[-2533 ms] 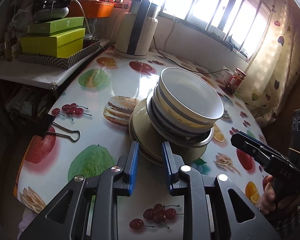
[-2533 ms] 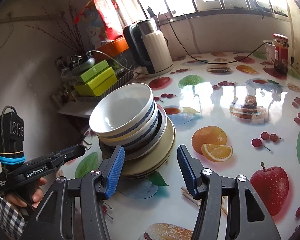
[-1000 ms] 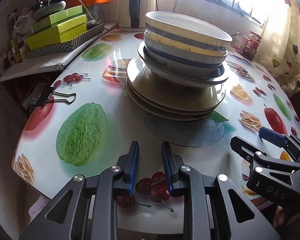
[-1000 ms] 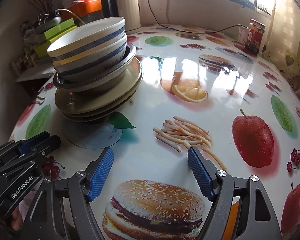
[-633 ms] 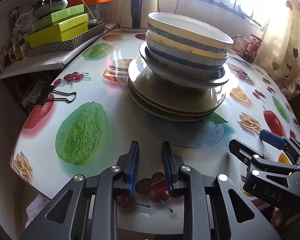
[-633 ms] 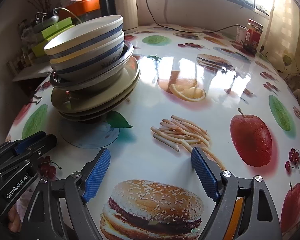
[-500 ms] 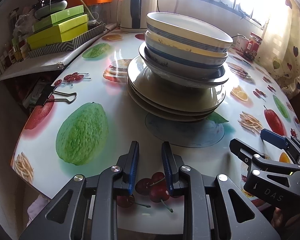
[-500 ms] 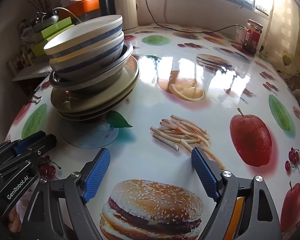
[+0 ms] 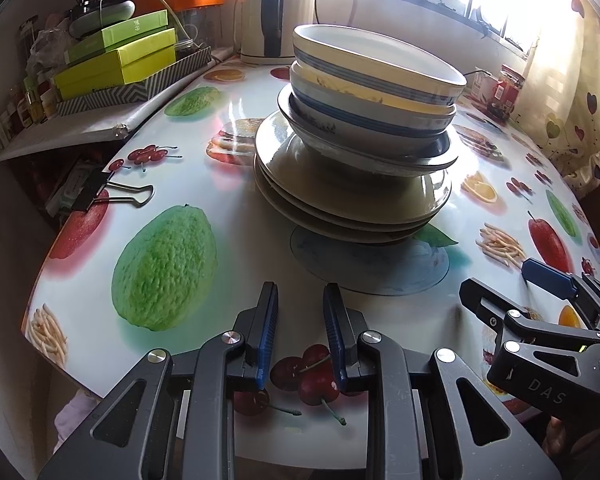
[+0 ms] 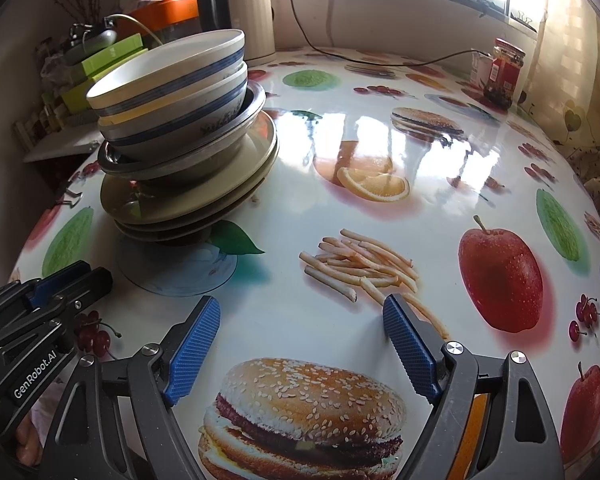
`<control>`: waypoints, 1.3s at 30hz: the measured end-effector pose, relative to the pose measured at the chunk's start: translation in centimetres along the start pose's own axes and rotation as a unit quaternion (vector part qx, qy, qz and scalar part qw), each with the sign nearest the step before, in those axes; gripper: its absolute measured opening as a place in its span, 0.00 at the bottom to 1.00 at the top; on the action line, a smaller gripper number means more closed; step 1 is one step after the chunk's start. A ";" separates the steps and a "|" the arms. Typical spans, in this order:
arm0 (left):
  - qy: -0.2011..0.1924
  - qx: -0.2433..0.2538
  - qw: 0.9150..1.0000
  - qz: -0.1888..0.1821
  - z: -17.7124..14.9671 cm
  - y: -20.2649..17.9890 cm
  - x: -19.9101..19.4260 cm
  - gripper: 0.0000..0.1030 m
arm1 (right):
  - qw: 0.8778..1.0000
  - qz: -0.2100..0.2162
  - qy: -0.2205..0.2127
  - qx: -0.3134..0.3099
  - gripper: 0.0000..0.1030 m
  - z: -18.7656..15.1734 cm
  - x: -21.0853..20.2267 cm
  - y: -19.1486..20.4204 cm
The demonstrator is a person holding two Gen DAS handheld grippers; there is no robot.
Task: Organize plates and bowls
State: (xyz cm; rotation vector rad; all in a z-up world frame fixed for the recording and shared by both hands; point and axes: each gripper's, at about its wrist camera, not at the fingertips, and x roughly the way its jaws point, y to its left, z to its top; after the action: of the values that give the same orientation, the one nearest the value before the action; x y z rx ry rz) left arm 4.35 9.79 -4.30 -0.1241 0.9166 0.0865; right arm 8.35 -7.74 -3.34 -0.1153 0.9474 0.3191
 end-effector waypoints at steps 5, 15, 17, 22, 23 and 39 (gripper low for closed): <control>0.000 0.001 1.000 0.001 0.0 0.0 0.0 0.24 | 1.000 0.000 0.000 0.000 0.82 0.0 0.0 0.0; 0.000 0.001 1.000 0.002 0.0 0.0 0.0 0.24 | 1.000 0.000 0.000 0.000 0.82 0.0 0.0 0.0; 0.000 0.002 1.000 0.002 0.0 0.0 0.0 0.24 | 1.000 -0.001 0.000 -0.001 0.82 0.0 0.0 0.0; 0.000 0.001 1.000 0.001 0.1 0.0 0.0 0.24 | 1.000 -0.001 0.001 -0.001 0.83 0.0 0.0 0.0; 0.000 0.001 1.000 0.002 0.1 0.0 0.0 0.24 | 1.000 -0.001 0.001 -0.001 0.83 0.0 0.0 0.0; 0.000 0.002 1.000 0.003 0.1 0.0 0.0 0.24 | 1.000 -0.001 0.000 -0.001 0.84 0.0 0.0 -0.2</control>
State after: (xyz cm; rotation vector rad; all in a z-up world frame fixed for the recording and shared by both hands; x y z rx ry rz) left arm 4.43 9.83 -4.25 -0.1169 0.9163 0.0902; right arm 8.36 -7.91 -3.33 -0.1191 0.9474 0.3184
